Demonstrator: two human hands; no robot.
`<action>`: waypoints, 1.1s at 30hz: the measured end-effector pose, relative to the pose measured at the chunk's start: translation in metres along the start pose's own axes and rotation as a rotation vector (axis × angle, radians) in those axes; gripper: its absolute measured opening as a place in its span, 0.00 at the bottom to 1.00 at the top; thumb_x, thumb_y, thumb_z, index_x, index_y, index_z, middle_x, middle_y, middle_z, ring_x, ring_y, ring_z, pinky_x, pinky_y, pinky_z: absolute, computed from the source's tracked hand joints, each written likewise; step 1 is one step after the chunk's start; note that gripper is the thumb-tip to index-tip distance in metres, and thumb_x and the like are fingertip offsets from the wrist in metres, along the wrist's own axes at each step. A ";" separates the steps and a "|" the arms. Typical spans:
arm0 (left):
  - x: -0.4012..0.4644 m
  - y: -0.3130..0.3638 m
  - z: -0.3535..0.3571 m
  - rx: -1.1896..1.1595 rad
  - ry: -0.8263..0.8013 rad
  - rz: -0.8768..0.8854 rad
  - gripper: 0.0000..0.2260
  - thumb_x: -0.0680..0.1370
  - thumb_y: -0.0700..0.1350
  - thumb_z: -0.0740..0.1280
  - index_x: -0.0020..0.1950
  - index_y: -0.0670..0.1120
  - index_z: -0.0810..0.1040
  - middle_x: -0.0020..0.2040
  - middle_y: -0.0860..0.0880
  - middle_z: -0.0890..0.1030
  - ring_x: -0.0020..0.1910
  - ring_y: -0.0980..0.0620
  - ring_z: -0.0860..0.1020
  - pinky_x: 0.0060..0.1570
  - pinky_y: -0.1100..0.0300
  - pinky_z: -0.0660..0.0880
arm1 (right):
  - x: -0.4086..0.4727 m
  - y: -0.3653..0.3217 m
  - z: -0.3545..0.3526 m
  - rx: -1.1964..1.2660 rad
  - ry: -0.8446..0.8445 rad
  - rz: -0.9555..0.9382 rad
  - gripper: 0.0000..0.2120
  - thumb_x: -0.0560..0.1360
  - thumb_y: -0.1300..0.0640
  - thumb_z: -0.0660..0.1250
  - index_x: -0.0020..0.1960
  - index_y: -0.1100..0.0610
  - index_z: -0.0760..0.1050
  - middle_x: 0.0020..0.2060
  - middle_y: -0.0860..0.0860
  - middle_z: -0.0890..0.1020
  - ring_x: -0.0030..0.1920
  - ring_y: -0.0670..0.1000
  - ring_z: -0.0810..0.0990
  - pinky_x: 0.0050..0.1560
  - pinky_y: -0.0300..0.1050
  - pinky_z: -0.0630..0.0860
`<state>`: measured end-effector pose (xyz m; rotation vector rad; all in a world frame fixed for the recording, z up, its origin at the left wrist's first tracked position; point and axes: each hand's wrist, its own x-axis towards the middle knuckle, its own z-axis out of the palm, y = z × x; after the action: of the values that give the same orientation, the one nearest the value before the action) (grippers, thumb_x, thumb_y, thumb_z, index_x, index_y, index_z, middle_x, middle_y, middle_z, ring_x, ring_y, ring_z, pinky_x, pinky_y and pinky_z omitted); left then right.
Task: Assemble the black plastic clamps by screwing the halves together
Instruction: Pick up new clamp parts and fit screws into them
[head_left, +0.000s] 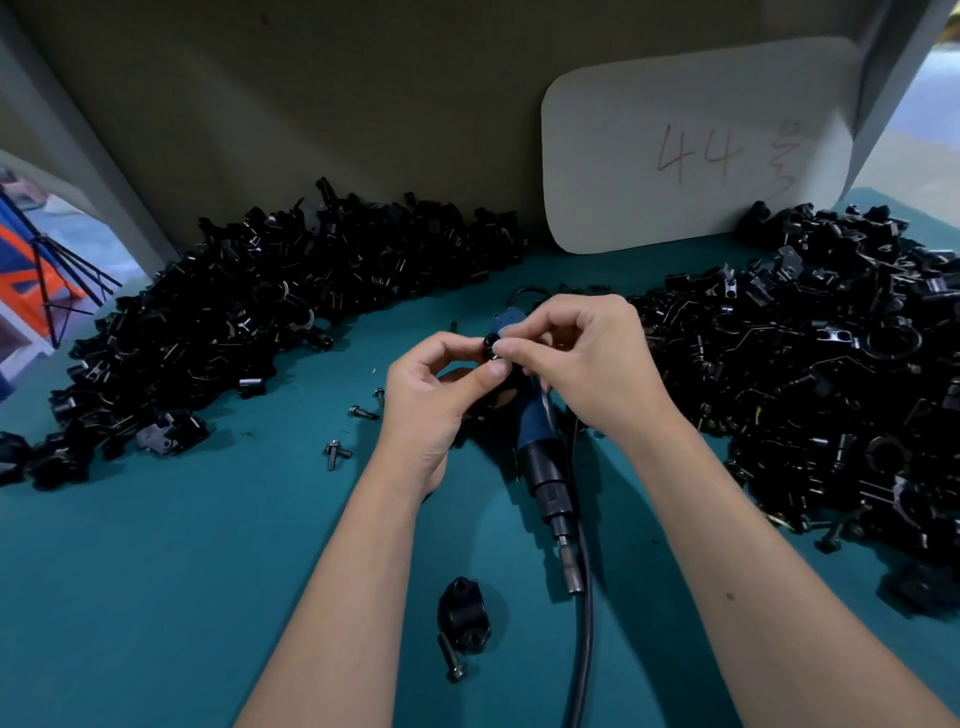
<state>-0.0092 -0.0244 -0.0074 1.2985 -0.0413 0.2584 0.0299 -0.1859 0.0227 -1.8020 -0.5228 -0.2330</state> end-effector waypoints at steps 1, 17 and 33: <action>-0.001 0.001 0.000 -0.026 0.008 -0.012 0.07 0.69 0.39 0.78 0.44 0.48 0.85 0.44 0.45 0.86 0.44 0.45 0.85 0.46 0.53 0.84 | 0.001 0.000 -0.002 0.022 -0.029 0.013 0.06 0.77 0.55 0.76 0.42 0.55 0.86 0.31 0.53 0.82 0.26 0.47 0.76 0.31 0.41 0.73; 0.002 0.006 -0.003 -0.358 0.136 -0.306 0.10 0.73 0.39 0.75 0.51 0.41 0.78 0.43 0.46 0.86 0.39 0.50 0.85 0.42 0.61 0.83 | -0.003 0.023 -0.004 -0.929 -0.127 0.198 0.04 0.77 0.65 0.69 0.49 0.60 0.83 0.57 0.55 0.76 0.60 0.60 0.70 0.58 0.56 0.77; -0.002 0.007 -0.001 -0.282 -0.018 -0.277 0.14 0.65 0.37 0.79 0.46 0.45 0.80 0.42 0.44 0.82 0.40 0.51 0.83 0.44 0.62 0.82 | -0.001 -0.002 0.004 0.340 0.034 0.223 0.11 0.79 0.58 0.74 0.39 0.58 0.81 0.28 0.52 0.77 0.25 0.46 0.66 0.24 0.37 0.63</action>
<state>-0.0123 -0.0221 -0.0013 1.0117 0.0844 0.0017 0.0276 -0.1822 0.0225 -1.5057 -0.3115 -0.0177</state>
